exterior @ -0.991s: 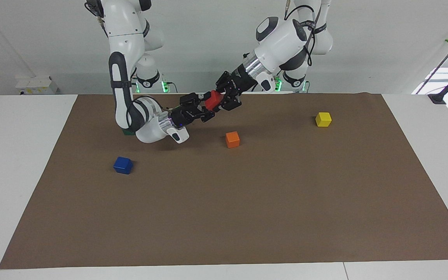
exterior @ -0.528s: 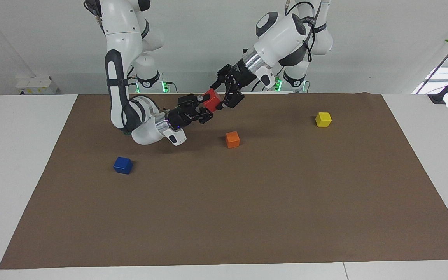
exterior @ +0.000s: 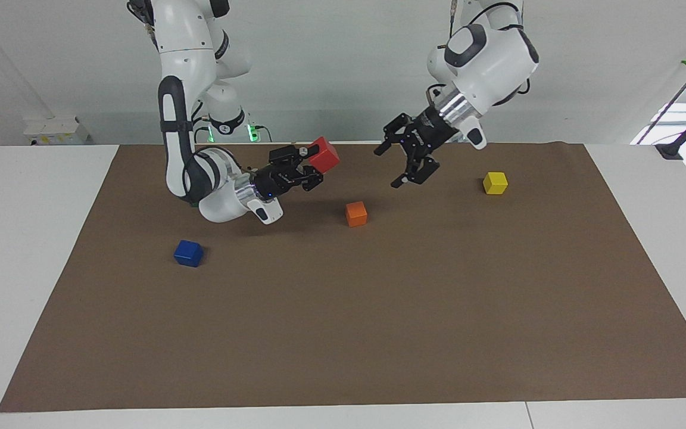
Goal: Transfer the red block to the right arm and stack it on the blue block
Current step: 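Grasp the red cube with the right gripper while the left gripper releases, then carry the red cube with the right gripper toward the blue cube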
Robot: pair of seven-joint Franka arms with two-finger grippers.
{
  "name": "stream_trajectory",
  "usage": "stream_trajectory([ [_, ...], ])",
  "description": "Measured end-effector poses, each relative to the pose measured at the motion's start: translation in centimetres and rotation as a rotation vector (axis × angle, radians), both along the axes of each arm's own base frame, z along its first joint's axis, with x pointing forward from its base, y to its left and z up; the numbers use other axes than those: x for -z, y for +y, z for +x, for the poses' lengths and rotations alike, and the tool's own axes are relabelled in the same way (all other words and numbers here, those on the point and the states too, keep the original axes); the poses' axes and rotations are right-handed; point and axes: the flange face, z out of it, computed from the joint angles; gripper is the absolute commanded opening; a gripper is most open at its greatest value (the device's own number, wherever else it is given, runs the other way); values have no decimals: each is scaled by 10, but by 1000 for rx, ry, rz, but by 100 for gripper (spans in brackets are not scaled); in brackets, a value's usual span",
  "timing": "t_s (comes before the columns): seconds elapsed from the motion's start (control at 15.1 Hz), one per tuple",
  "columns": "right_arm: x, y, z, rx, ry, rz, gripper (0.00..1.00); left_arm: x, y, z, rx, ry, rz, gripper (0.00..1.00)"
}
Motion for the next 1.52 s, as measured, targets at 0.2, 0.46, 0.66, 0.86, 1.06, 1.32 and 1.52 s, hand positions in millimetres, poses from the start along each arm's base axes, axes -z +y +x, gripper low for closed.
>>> stream_trajectory([
  [0.2,-2,-18,11,0,-9,-97,0,6,60,19,132,-132,158,100],
  [0.46,-47,-46,29,0,2,-255,0,5,99,38,416,-203,433,100],
  [0.66,-103,-58,31,-9,-3,-410,0,-16,113,56,751,-256,609,100],
  [0.86,-151,-74,27,-24,-12,-532,0,-40,131,66,1077,-282,675,100],
  [1.06,-189,-94,27,-73,-13,-710,0,-54,153,82,1302,-292,686,100],
  [1.32,-249,-113,26,-106,-12,-1058,0,-59,179,94,1571,-383,654,100],
  [1.52,-268,-122,17,-104,-7,-1299,0,-39,143,75,1659,-408,652,100],
])
